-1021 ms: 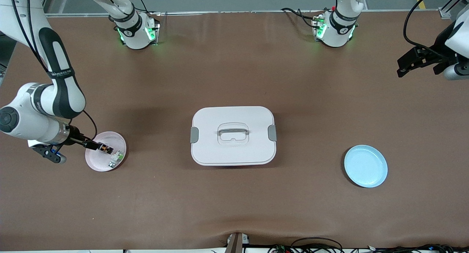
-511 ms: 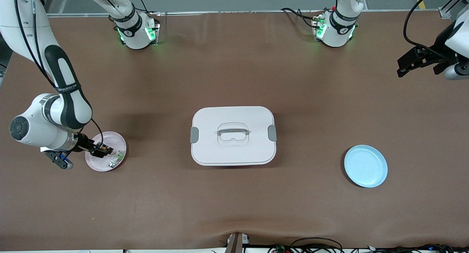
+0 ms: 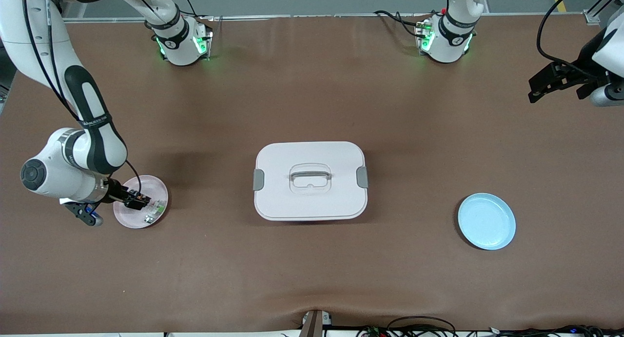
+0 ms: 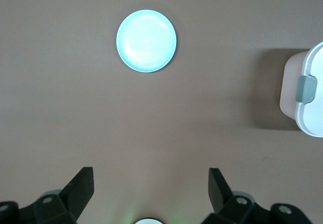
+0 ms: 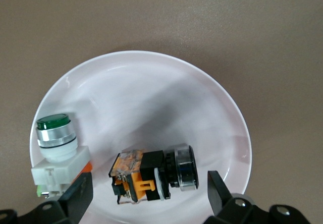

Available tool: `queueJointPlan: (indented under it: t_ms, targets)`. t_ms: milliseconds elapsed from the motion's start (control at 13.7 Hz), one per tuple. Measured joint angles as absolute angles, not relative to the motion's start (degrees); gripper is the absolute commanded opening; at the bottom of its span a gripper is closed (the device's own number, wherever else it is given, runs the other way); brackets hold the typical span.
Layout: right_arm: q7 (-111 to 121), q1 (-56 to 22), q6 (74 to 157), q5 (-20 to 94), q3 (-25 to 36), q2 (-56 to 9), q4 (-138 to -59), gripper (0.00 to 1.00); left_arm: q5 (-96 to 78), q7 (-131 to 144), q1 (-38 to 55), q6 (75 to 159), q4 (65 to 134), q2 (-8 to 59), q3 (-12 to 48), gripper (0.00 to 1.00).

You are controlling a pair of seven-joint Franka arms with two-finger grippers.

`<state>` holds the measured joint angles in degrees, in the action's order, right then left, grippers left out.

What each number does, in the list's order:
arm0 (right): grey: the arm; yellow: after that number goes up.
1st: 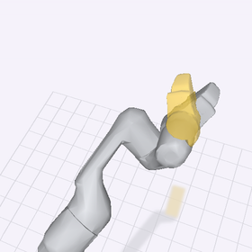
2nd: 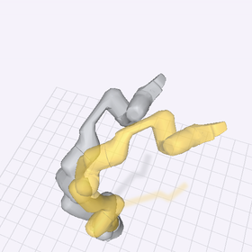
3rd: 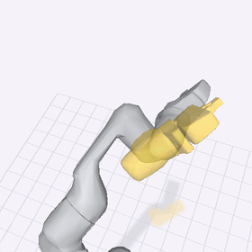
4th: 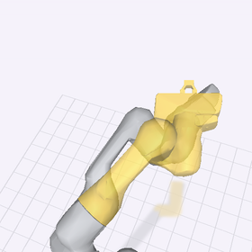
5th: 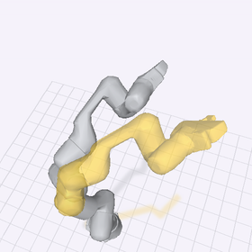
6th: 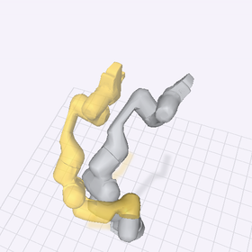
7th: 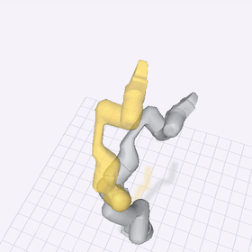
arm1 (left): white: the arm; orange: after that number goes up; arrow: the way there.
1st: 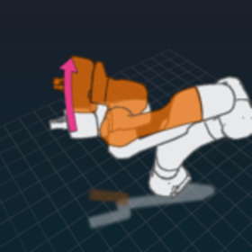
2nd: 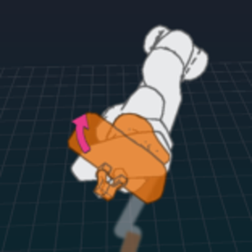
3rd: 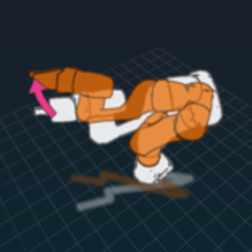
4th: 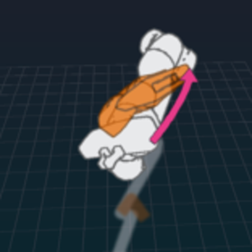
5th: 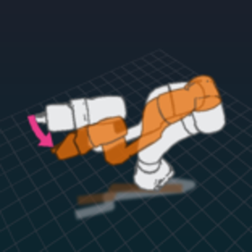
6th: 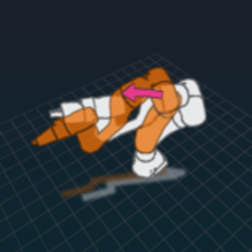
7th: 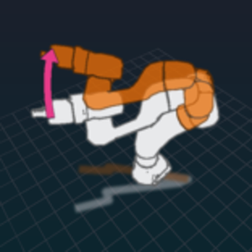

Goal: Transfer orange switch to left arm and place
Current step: 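Close the right gripper on the orange-and-black switch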

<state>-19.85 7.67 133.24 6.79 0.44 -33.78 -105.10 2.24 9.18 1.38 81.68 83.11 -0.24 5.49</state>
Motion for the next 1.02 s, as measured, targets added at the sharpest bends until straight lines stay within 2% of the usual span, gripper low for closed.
queueJointPlan:
  t_ms: [1021]
  targets:
    - [-19.4,7.1,133.5,1.2,0.4,-34.9,-106.3,1.0,2.2,9.2,1.4,81.7,83.1,-0.2,5.5,1.0]
